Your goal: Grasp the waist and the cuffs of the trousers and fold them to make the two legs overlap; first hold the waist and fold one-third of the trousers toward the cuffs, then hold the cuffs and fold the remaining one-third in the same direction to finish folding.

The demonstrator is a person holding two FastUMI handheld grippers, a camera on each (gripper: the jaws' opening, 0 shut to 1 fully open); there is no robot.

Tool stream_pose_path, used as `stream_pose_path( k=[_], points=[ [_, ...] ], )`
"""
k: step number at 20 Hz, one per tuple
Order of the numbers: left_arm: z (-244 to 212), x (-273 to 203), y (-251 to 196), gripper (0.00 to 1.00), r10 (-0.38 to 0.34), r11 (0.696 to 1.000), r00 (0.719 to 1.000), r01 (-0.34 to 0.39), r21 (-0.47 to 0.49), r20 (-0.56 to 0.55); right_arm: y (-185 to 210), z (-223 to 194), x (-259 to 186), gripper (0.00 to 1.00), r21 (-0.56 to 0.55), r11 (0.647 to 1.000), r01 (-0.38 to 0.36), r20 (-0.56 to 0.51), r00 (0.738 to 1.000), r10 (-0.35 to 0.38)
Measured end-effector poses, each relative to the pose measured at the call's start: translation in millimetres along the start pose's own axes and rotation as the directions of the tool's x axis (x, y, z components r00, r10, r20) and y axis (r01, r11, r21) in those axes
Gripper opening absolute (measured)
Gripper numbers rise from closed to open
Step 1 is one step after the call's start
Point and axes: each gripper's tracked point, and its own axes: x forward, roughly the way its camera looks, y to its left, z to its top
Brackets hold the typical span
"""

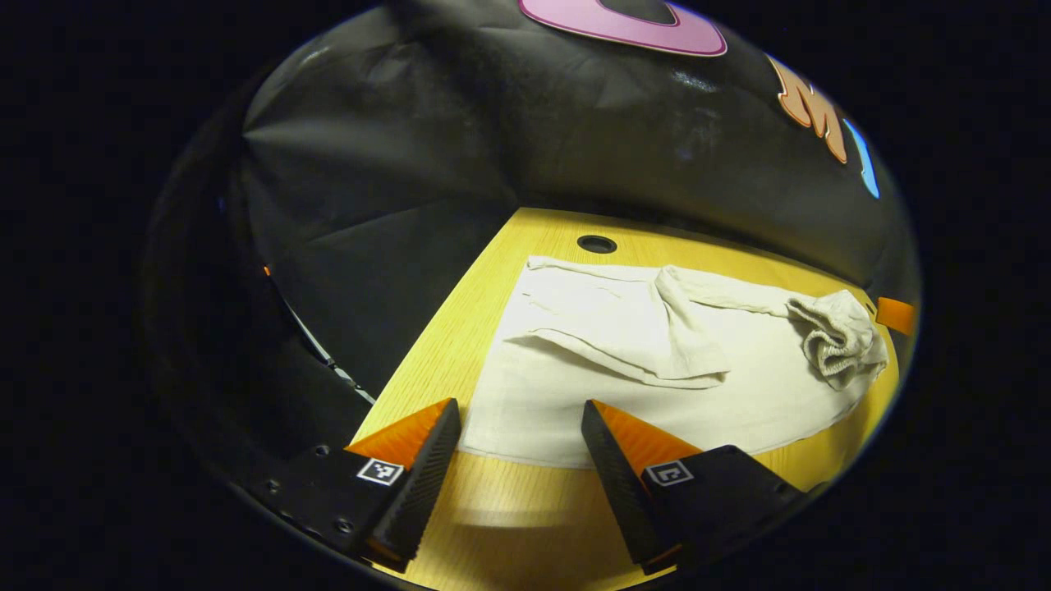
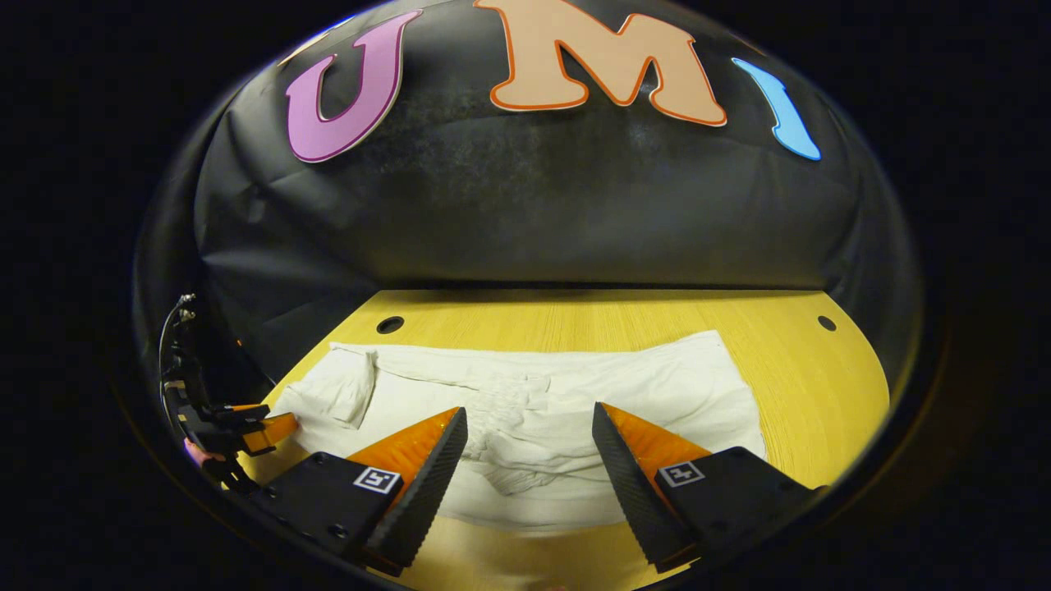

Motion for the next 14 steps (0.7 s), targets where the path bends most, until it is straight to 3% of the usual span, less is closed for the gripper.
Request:
stream_pose_path(
  k=[3,4,5,6,7,8,10,13,14],
  points=[
    [-0.3,0.2,-8.3,0.8,-0.023,1.0,1.0,0.023,0.005,0.01,-4.4,3.4,-4.8,0.98,-0.01,1.0,0.004,0.006,1.0,-0.004],
    [1.1,0.7,-13.7,0.62,-0.037,0.999,0.999,0.037,0.004,0.013,-7.0,4.6,-5.8,0.95,-0.012,1.0,0.008,0.006,1.0,-0.008],
    [2.9,1.2,-18.6,0.57,-0.053,0.999,0.998,0.053,-0.002,0.019,-9.2,4.8,-8.2,0.98,-0.014,1.0,0.013,0.007,1.0,-0.012],
    [4.2,2.6,-23.0,0.36,-0.071,0.997,0.997,0.071,-0.007,0.025,-12.5,5.3,-10.8,0.98,-0.014,1.0,0.02,0.008,1.0,-0.02],
    [6.1,2.7,-27.6,0.27,-0.09,0.996,0.995,0.09,-0.016,0.032,-15.0,5.9,-13.8,0.98,-0.01,1.0,0.024,0.011,1.0,-0.024],
    [5.9,2.3,-27.9,0.1,-0.093,0.995,0.995,0.094,-0.023,0.033,-17.7,6.8,-16.0,0.98,-0.002,1.0,0.027,0.011,1.0,-0.027],
    [8.8,2.9,-28.5,0.01,-0.099,0.994,0.994,0.101,-0.035,0.04,-23.8,6.4,-20.3,0.98,0.0,0.999,0.038,0.009,0.999,-0.038],
    [11.3,1.1,-29.8,0.0,-0.097,0.994,0.995,0.099,-0.05,0.034,-34.4,7.0,-26.2,0.95,-0.003,0.998,0.061,0.014,0.998,-0.061],
    [14.4,1.1,-32.6,0.0,-0.105,0.993,0.994,0.108,-0.053,0.042,-39.5,9.0,-29.7,0.98,-0.001,0.998,0.07,0.016,0.997,-0.07]
  ],
)
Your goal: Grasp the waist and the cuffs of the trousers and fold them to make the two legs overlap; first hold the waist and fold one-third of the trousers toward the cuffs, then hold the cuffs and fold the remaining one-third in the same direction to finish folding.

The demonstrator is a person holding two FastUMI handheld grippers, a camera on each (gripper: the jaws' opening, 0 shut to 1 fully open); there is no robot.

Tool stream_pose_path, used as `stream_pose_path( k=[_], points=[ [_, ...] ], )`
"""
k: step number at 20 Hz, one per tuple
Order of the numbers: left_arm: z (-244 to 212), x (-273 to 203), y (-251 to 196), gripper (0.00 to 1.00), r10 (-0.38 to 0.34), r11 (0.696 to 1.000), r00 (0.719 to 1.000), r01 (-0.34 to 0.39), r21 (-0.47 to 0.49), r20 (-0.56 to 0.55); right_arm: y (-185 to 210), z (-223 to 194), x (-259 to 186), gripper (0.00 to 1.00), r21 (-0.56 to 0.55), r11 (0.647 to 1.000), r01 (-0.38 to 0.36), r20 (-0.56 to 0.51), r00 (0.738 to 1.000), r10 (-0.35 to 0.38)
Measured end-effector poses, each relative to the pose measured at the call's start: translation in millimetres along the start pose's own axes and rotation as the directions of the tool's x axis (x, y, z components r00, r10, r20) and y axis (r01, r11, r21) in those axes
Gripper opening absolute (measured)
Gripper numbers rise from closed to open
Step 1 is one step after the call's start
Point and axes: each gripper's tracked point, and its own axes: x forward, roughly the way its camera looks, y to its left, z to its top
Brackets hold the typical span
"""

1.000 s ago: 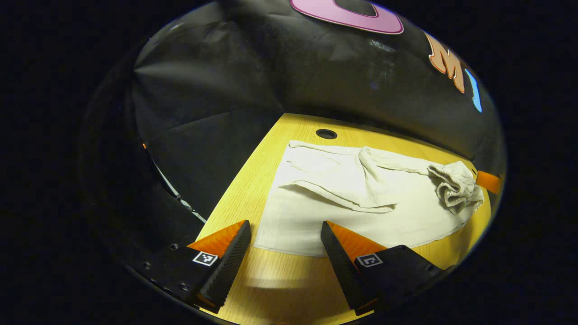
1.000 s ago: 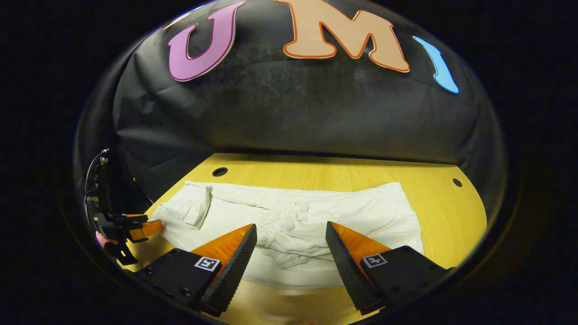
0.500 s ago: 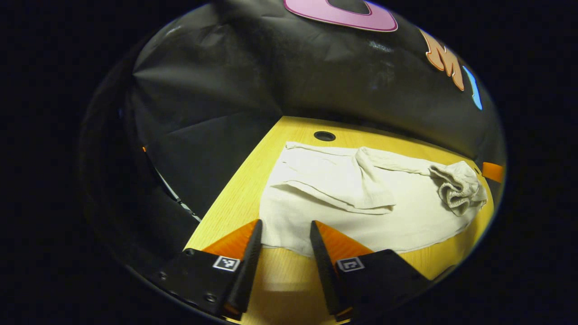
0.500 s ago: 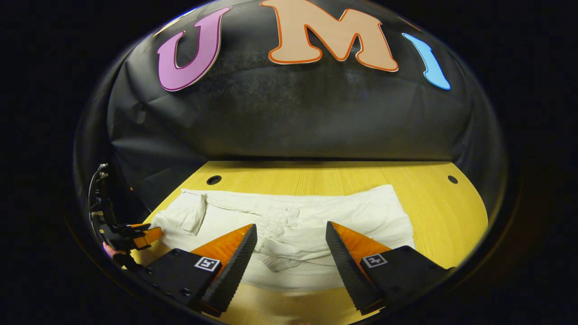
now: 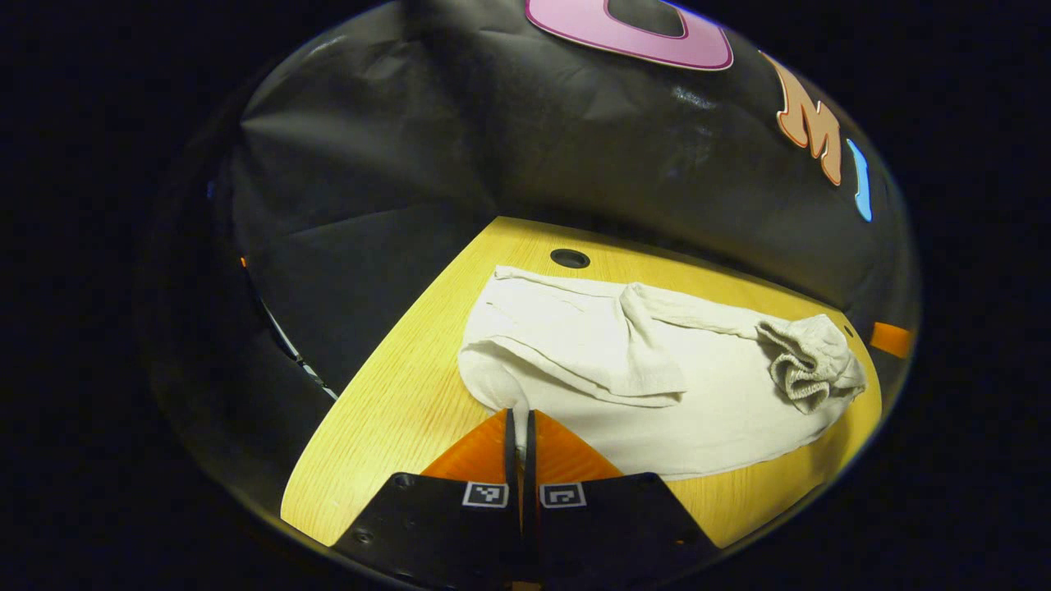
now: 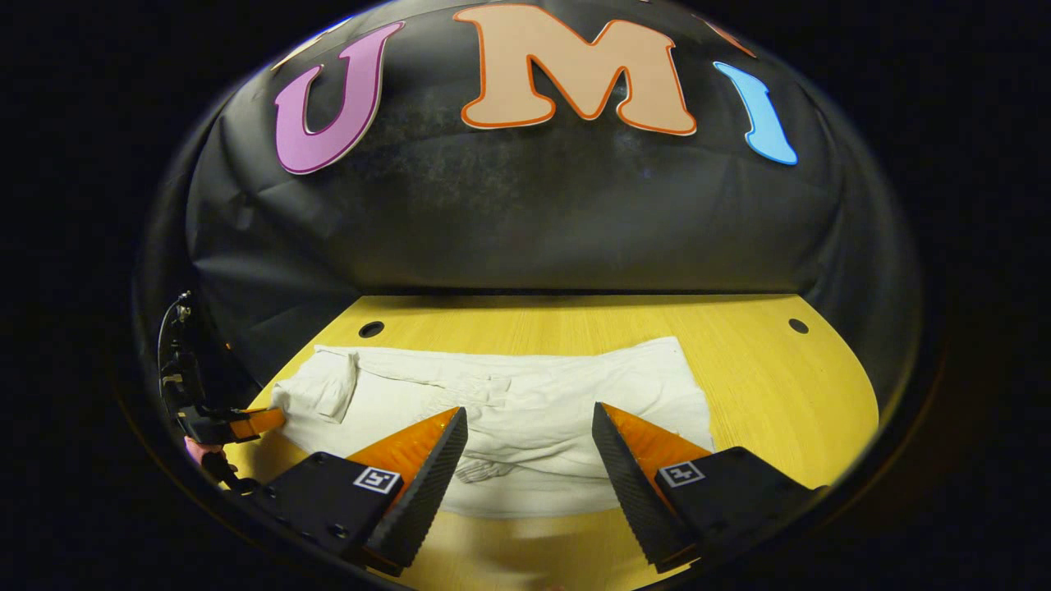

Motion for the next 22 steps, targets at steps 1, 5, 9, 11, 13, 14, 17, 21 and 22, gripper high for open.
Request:
stream_pose_path(
  k=[1,5,9,11,13,14,17,21,22],
  points=[
    [5.1,-0.9,-4.6,0.0,-0.007,1.0,1.0,0.007,-0.011,0.005,-4.3,0.8,-2.0,0.98,0.003,1.0,0.008,0.005,1.0,-0.008],
    [38.8,-11.0,-34.3,0.0,-0.066,0.996,0.996,0.069,-0.059,0.056,-25.4,6.3,-16.4,0.98,0.017,0.999,0.03,0.021,0.999,-0.031],
    [72.0,-21.1,-80.4,0.0,-0.118,0.993,0.988,0.118,0.0,0.1,-54.9,12.6,-31.0,0.95,0.009,0.999,0.046,0.039,0.998,-0.046],
    [89.7,-26.9,-112.5,0.0,-0.153,0.988,0.98,0.149,0.042,0.124,-74.1,13.5,-37.9,0.98,0.007,0.999,0.053,0.041,0.998,-0.054],
    [104.2,-32.9,-147.9,0.0,-0.176,0.983,0.974,0.165,0.082,0.143,-95.0,15.1,-47.2,0.98,0.016,0.998,0.061,0.049,0.997,-0.062],
    [109.6,-34.7,-164.9,0.0,-0.189,0.98,0.97,0.176,0.095,0.151,-106.4,15.0,-50.4,0.95,0.019,0.998,0.067,0.052,0.996,-0.067],
    [128.3,-43.4,-233.4,0.0,-0.264,0.96,0.948,0.24,0.146,0.177,-143.4,11.1,-64.5,0.98,0.025,0.996,0.084,0.045,0.995,-0.085],
    [122.0,-50.5,-351.5,0.0,-0.412,0.867,0.899,0.337,0.366,0.148,-223.9,11.4,-90.4,0.98,0.034,0.989,0.144,0.051,0.988,-0.145],
    [116.5,-52.4,-370.2,0.0,-0.434,0.852,0.891,0.359,0.382,0.131,-238.0,12.6,-91.0,0.98,0.043,0.988,0.151,0.053,0.987,-0.153]
  ],
)
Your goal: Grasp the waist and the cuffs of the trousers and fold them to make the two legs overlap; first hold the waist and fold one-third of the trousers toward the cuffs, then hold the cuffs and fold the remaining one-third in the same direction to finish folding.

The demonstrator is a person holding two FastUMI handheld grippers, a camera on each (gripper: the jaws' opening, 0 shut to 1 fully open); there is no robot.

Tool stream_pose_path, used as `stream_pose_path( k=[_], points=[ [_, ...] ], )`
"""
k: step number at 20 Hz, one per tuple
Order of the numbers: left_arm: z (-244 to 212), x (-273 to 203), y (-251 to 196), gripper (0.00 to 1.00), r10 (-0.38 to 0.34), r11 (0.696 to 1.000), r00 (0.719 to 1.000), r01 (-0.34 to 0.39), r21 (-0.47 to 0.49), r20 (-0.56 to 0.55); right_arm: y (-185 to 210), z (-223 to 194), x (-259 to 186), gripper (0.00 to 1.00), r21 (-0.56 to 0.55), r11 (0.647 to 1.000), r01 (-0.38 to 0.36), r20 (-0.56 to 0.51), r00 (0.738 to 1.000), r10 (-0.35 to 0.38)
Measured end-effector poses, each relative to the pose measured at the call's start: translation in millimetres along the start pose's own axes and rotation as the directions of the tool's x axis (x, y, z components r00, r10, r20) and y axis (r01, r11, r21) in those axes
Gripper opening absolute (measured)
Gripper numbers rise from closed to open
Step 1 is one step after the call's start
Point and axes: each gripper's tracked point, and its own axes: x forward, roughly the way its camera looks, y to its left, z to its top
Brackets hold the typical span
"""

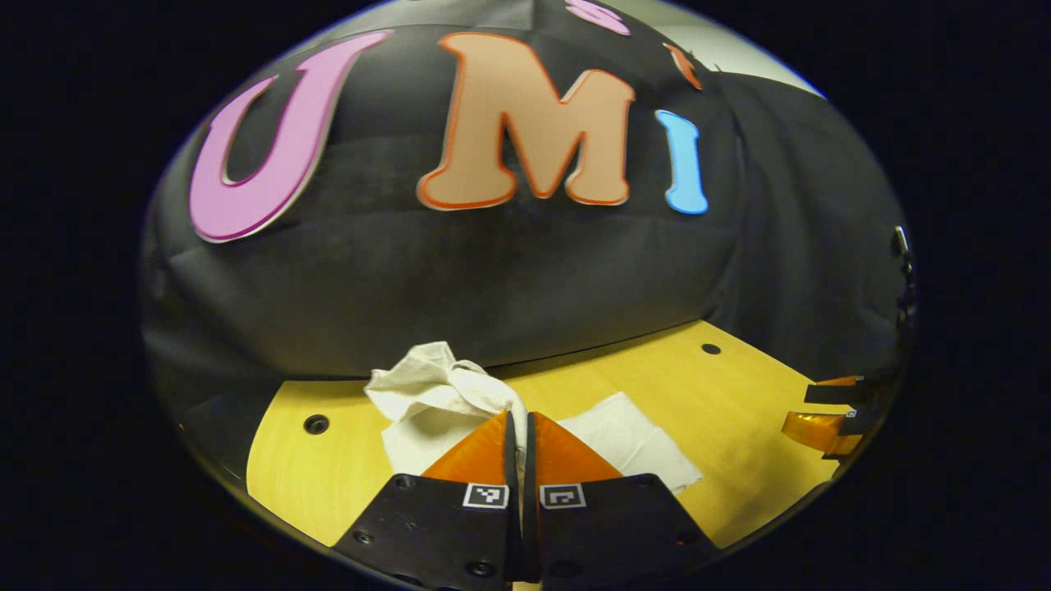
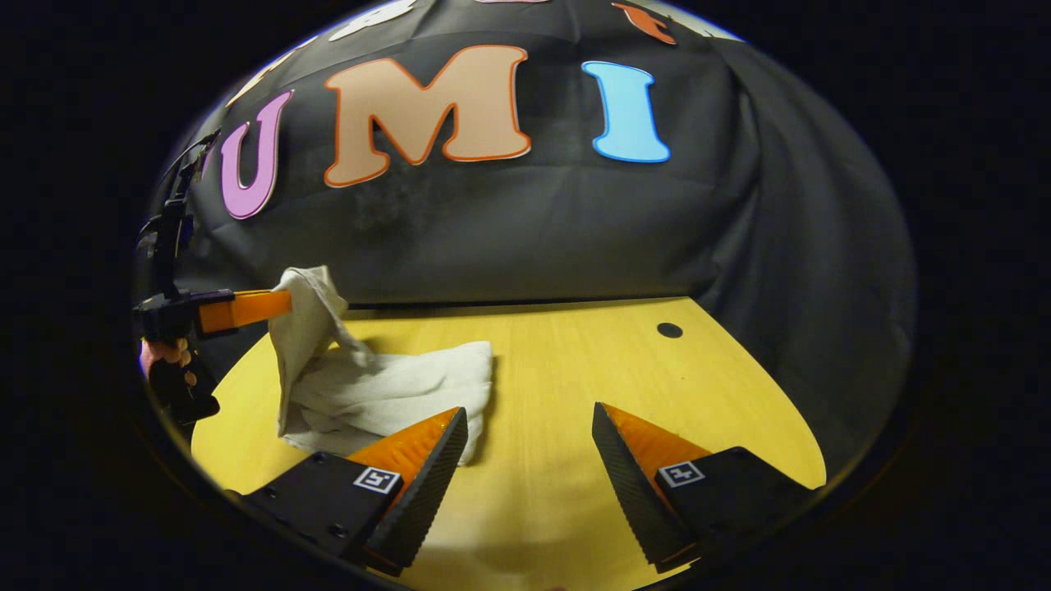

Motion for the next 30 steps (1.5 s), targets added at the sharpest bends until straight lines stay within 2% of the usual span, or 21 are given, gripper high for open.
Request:
stream_pose_path(
  k=[3,6,7,8,11,13,15,16,17,18,19,20,21,24,30],
  points=[
    [-8.2,16.8,-47.3,0.0,-0.056,0.997,0.998,0.058,0.051,-0.039,-25.9,-1.9,-0.1,0.98,0.002,1.0,0.021,0.0,1.0,-0.021],
    [-27.1,30.1,-65.3,0.0,-0.075,0.988,0.994,0.085,0.126,-0.083,-43.1,-8.0,-4.7,0.98,0.002,1.0,0.03,-0.007,1.0,-0.03],
    [-36.7,32.7,-71.1,0.0,-0.085,0.985,0.991,0.099,0.139,-0.106,-48.4,-10.6,-5.7,0.95,0.002,0.999,0.032,-0.01,0.999,-0.032],
    [-46.7,36.6,-76.2,0.02,-0.092,0.983,0.988,0.11,0.146,-0.125,-52.2,-12.6,-6.4,0.98,0.003,0.999,0.033,-0.014,0.999,-0.033],
    [-64.6,32.4,-90.0,0.11,-0.134,0.981,0.978,0.154,0.12,-0.161,-55.2,-14.8,-6.5,0.98,0.007,1.0,0.028,-0.016,0.999,-0.028],
    [-72.3,25.0,-102.6,0.23,-0.173,0.977,0.97,0.191,0.098,-0.173,-54.2,-13.4,-5.5,0.98,0.013,1.0,0.019,-0.015,1.0,-0.019],
    [-77.4,18.7,-113.7,0.6,-0.21,0.973,0.963,0.223,0.06,-0.172,-48.7,-9.5,-5.1,0.98,0.02,1.0,0.0,-0.003,1.0,0.0],
    [-75.7,14.9,-115.0,0.7,-0.215,0.974,0.964,0.223,0.036,-0.158,-44.2,-3.6,-5.8,0.98,0.022,1.0,-0.013,0.018,1.0,0.012],
    [-71.6,10.4,-106.7,0.77,-0.186,0.981,0.972,0.192,0.026,-0.144,-39.4,3.7,-8.0,0.98,0.023,0.999,-0.026,0.043,0.999,0.025],
    [-69.3,2.2,-93.9,0.91,-0.151,0.988,0.98,0.155,0.02,-0.131,-32.6,11.5,-10.0,0.98,0.024,0.999,-0.042,0.068,0.997,0.04],
    [-64.6,-6.0,-80.4,0.97,-0.118,0.993,0.987,0.12,0.01,-0.113,-26.4,18.2,-12.3,0.98,0.023,0.998,-0.057,0.089,0.995,0.055],
    [-59.5,-13.5,-72.3,0.97,-0.093,0.996,0.99,0.093,-0.01,-0.102,-19.6,24.5,-15.2,0.95,0.021,0.997,-0.072,0.108,0.992,0.07],
    [-55.0,-23.7,-62.8,0.96,-0.071,0.997,0.993,0.068,-0.036,-0.096,-8.7,30.2,-18.1,0.98,0.019,0.995,-0.096,0.121,0.988,0.093],
    [-43.2,-54.6,-35.1,0.93,0.002,0.996,0.997,-0.009,-0.094,-0.08,24.8,41.1,-29.1,0.98,0.034,0.986,-0.162,0.139,0.978,0.156],
    [-46.9,-120.2,15.4,0.94,0.101,0.989,0.99,-0.11,-0.094,-0.097,77.4,53.3,-59.2,0.98,0.048,0.972,-0.231,0.17,0.961,0.22]
  ],
)
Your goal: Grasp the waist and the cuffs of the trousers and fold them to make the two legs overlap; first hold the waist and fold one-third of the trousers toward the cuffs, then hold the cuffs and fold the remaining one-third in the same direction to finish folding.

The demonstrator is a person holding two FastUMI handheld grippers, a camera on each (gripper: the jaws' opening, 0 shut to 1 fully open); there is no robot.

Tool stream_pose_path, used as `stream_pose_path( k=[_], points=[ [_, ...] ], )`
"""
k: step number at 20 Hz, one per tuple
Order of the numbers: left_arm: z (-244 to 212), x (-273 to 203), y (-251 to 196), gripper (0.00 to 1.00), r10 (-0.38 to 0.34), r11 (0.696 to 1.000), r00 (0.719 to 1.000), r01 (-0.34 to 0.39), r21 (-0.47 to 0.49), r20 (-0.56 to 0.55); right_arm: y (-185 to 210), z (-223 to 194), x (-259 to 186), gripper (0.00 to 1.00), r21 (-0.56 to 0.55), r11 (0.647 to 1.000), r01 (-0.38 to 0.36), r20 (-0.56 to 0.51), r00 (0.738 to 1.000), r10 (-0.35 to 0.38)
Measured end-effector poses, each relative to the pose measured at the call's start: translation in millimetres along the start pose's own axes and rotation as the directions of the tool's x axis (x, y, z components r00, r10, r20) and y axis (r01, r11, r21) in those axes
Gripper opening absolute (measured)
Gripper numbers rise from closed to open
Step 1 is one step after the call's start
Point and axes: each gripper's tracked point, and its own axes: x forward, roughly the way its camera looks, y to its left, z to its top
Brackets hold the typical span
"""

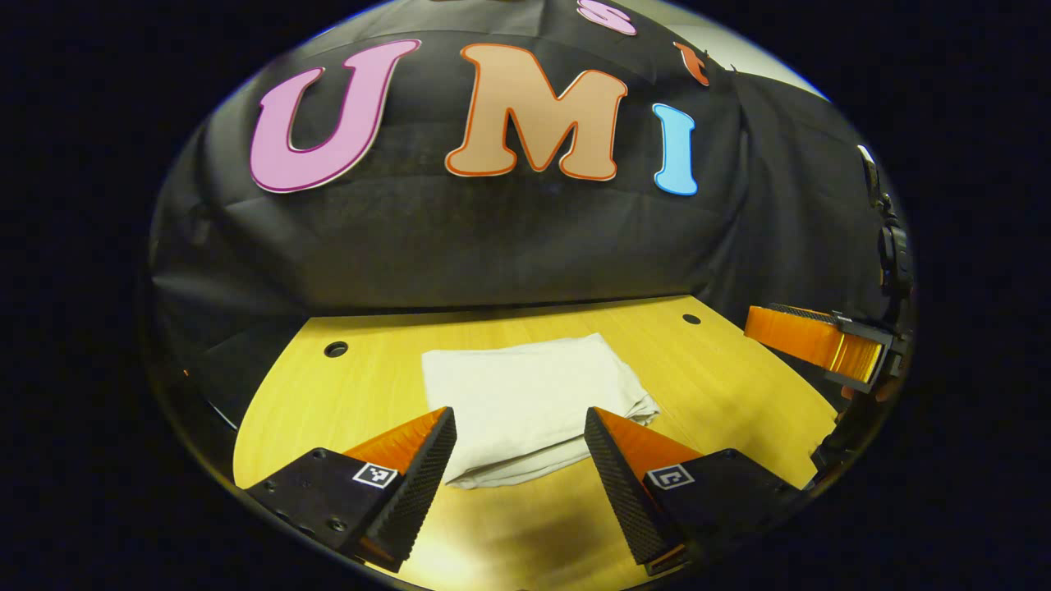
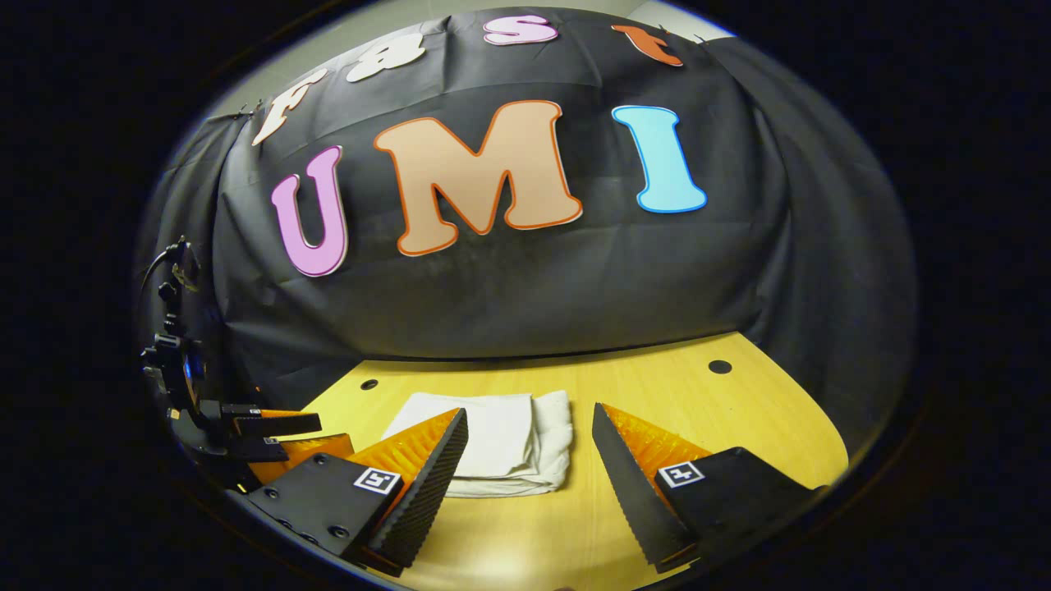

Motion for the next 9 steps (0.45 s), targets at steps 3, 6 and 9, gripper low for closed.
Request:
stream_pose_path(
  k=[3,6,9],
  points=[
    [-6.0,-21.1,22.6,0.94,0.039,0.999,0.999,-0.039,0.003,-0.012,14.8,-0.5,-12.9,0.94,-0.007,1.0,-0.005,0.006,1.0,0.005],
    [-11.3,-39.0,36.0,0.94,0.06,0.998,0.998,-0.06,-0.003,-0.018,24.2,-2.5,-26.6,0.98,-0.001,1.0,-0.002,0.004,1.0,0.002],
    [-22.7,-52.4,43.6,0.94,0.063,0.998,0.997,-0.063,-0.015,-0.038,24.1,-3.8,-38.1,0.98,-0.01,1.0,0.021,0.009,1.0,-0.021]
  ],
)
